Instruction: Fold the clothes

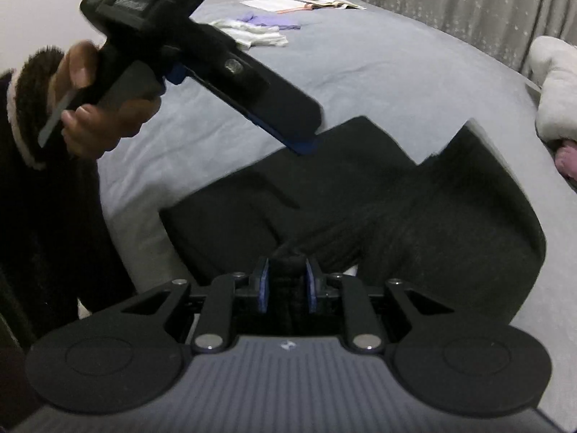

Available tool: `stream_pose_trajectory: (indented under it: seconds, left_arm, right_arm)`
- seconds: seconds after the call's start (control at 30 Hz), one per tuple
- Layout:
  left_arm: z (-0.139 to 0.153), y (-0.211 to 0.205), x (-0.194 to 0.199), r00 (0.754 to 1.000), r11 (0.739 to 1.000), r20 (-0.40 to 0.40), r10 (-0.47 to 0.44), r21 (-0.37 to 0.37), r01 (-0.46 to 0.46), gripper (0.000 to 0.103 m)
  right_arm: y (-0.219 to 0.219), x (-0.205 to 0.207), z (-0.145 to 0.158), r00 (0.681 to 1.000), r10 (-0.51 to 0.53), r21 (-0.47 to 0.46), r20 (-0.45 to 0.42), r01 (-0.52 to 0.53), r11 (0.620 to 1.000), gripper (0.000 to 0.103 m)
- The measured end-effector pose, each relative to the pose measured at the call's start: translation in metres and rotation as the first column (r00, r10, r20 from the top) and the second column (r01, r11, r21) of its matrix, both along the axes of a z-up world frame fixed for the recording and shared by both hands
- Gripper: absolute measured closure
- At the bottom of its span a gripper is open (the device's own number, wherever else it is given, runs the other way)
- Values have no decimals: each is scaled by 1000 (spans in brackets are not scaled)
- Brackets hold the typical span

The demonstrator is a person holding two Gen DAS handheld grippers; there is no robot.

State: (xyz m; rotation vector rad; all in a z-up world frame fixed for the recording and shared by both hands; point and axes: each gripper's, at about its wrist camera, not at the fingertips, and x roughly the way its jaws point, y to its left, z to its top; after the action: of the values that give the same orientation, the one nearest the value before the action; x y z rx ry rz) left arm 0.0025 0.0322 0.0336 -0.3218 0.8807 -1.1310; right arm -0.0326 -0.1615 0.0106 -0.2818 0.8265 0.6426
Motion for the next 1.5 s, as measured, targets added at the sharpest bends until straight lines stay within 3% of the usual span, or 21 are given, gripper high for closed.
stream_pose_trajectory:
  seconds: [0.13, 0.27, 0.4, 0.53, 0.57, 0.6, 0.63, 0.7, 0.77, 0.87, 0.97, 1.07, 1.2, 1.37, 1.5]
  left_arm:
    - [5, -19, 11, 1000, 998, 20, 2, 58, -3, 24]
    - [1, -36, 44, 999, 993, -15, 48, 112, -46, 24]
    - [-6, -51, 77, 996, 988, -41, 74, 140, -67, 24]
    - [-17, -68, 103, 993, 983, -61, 99, 162, -88, 26]
    - [-16, -72, 104, 994, 984, -46, 102, 154, -93, 29]
    - [-15, -75, 105, 993, 981, -17, 117, 159, -113, 42]
    - [-14, -79, 104, 990, 974, 17, 142, 178, -142, 65]
    - [-15, -84, 101, 981, 953, 67, 183, 235, -193, 85]
    - [-21, -86, 97, 974, 930, 102, 201, 291, -223, 86]
    - [-38, -92, 87, 963, 890, 182, 199, 378, -255, 84]
    - [-39, -89, 82, 954, 887, 228, 196, 372, -272, 74]
    - [-21, -81, 78, 951, 899, 251, 183, 348, -265, 72]
    - [9, -67, 66, 931, 921, 335, 143, 300, -249, 73]
    - [22, -68, 70, 946, 971, 307, 108, 171, -167, 73]
    - [5, -95, 74, 968, 978, 247, 33, 191, -82, 73]
  right_arm:
    - [-18, -3, 24, 999, -16, 94, -35, 19, 995, 56]
    - [-54, -5, 52, 994, -66, 280, -82, 87, 956, 44]
    - [-82, -12, 65, 989, -126, 419, -74, 146, 896, 43]
    - [-100, -6, 59, 961, -268, 461, -67, 268, 846, 43]
    - [-103, -1, 54, 954, -289, 463, -80, 293, 837, 43]
    - [-104, 3, 50, 949, -301, 462, -94, 309, 831, 43]
    - [-104, 9, 43, 947, -301, 462, -116, 320, 827, 44]
    - [-96, 14, 26, 947, -269, 470, -173, 320, 823, 46]
    - [-82, 15, 9, 948, -223, 470, -227, 307, 828, 46]
    - [-56, 2, -5, 967, -204, 401, -149, 248, 882, 44]
    - [-48, -2, -3, 971, -204, 380, -125, 236, 894, 42]
    - [-49, -5, 16, 974, -197, 353, -108, 223, 909, 42]
    - [-75, -14, 42, 959, -275, 406, -67, 278, 871, 42]
    - [-79, -11, 51, 890, -454, 347, -42, 439, 829, 42]
    - [-67, -5, 37, 847, -528, 277, -66, 524, 806, 42]
